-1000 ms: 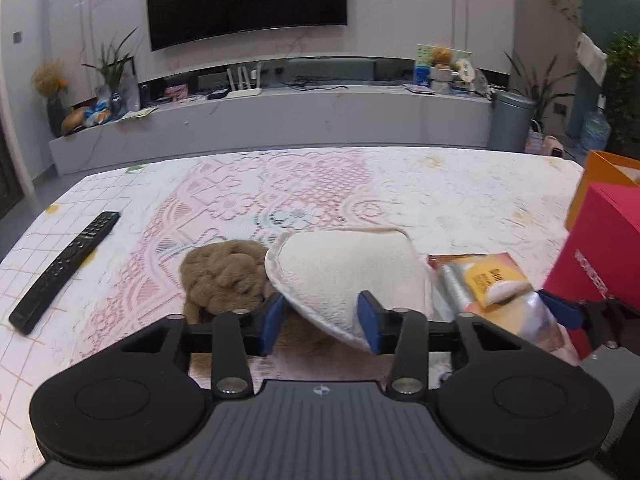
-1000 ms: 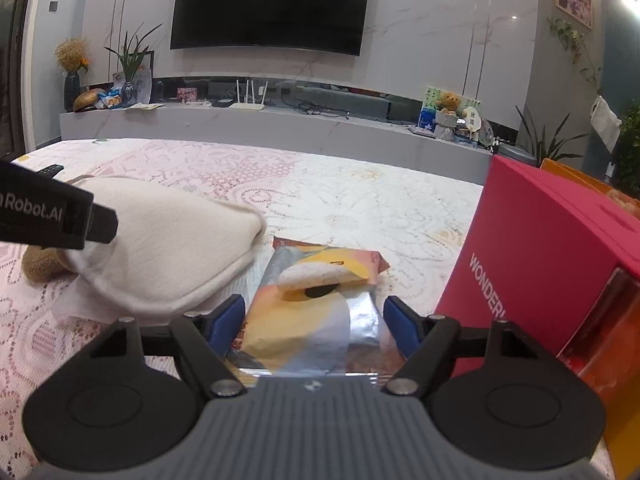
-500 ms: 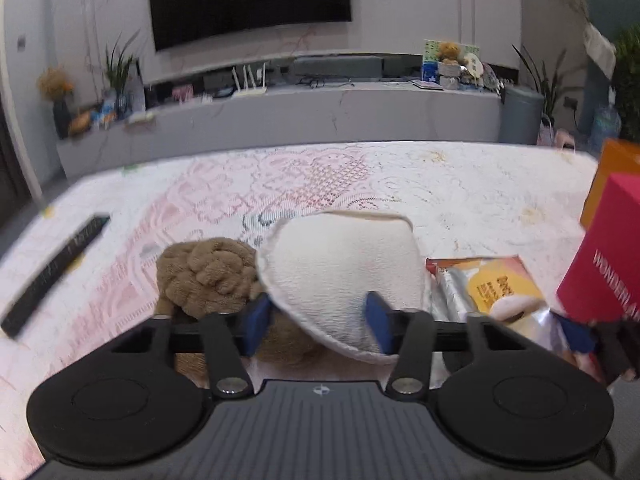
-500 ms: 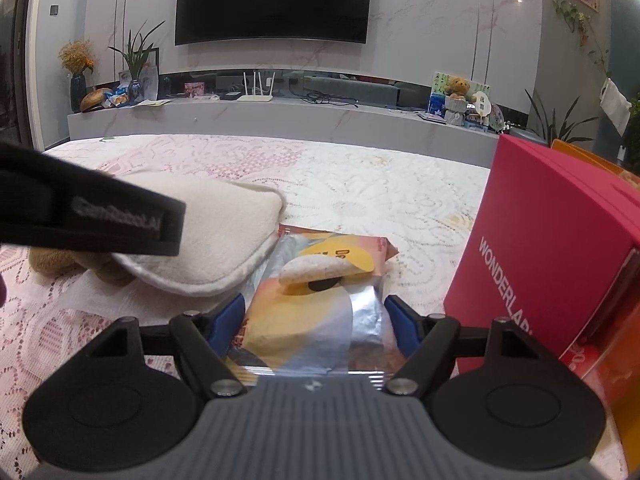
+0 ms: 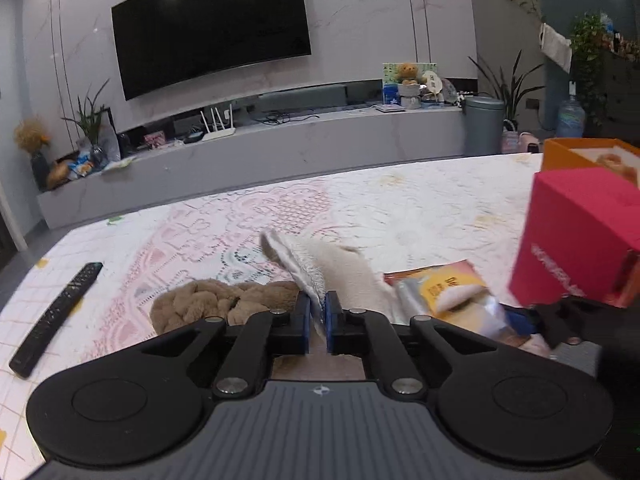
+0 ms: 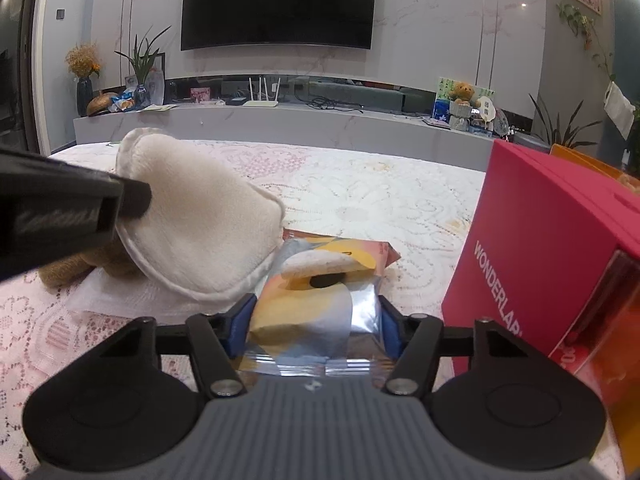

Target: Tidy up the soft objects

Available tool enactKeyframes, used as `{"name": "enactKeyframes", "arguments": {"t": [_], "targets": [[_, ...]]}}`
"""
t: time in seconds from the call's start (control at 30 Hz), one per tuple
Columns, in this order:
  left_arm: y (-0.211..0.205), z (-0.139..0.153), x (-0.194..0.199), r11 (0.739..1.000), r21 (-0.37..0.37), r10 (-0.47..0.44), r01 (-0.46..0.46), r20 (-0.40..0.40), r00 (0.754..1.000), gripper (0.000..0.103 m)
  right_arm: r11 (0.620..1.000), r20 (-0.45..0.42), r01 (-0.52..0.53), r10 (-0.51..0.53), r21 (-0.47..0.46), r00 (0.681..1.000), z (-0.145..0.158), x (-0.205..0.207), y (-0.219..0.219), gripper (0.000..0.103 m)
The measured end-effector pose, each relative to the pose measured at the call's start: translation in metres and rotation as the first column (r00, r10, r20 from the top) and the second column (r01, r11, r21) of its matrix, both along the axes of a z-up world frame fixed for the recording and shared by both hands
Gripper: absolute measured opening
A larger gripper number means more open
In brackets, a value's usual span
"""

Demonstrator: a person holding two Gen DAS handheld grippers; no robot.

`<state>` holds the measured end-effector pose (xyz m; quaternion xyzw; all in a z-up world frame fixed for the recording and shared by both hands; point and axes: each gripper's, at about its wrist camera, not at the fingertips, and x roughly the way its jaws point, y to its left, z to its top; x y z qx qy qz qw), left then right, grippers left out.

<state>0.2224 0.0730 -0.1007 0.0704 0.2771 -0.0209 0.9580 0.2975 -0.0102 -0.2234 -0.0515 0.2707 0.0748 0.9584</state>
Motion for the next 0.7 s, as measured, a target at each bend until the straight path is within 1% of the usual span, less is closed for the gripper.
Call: {"name": "enactKeyframes", "arguments": {"t": [0.1,0.17,0.33,0.57,0.7], "targets": [[-0.003,0.007,-0.007,1.000,0.014,-0.007,0.007,0.034,0.999,0.007,1.000,0.002,0.003,-0.003,0.007,1.000,0.003,-0.003,-0.003,0.058],[-0.002,0.013,-0.011,1.000,0.007,-0.009,0.008,0.054,0.999,0.006,1.000,0.016,0.009,-0.009,0.000,1.000,0.006,-0.007,-0.004,0.056],[-0.002,0.025,-0.023,1.000,0.005,-0.013,0.013,0.095,0.995,0.006,1.000,0.043,-0.013,0.013,-0.001,0.999,0.020,-0.022,-0.007,0.055],[-0.008,0.042,-0.050,1.000,-0.030,-0.007,0.010,0.119,0.993,0.005,0.998,0.062,-0.049,0.047,0.033,0.997,0.048,-0.048,-0.016,0.055],[-0.013,0.053,-0.066,0.999,-0.047,0.008,-0.003,0.110,0.994,0.005,0.996,0.078,-0.081,0.077,0.049,0.994,0.067,-0.069,-0.024,0.055]]}}
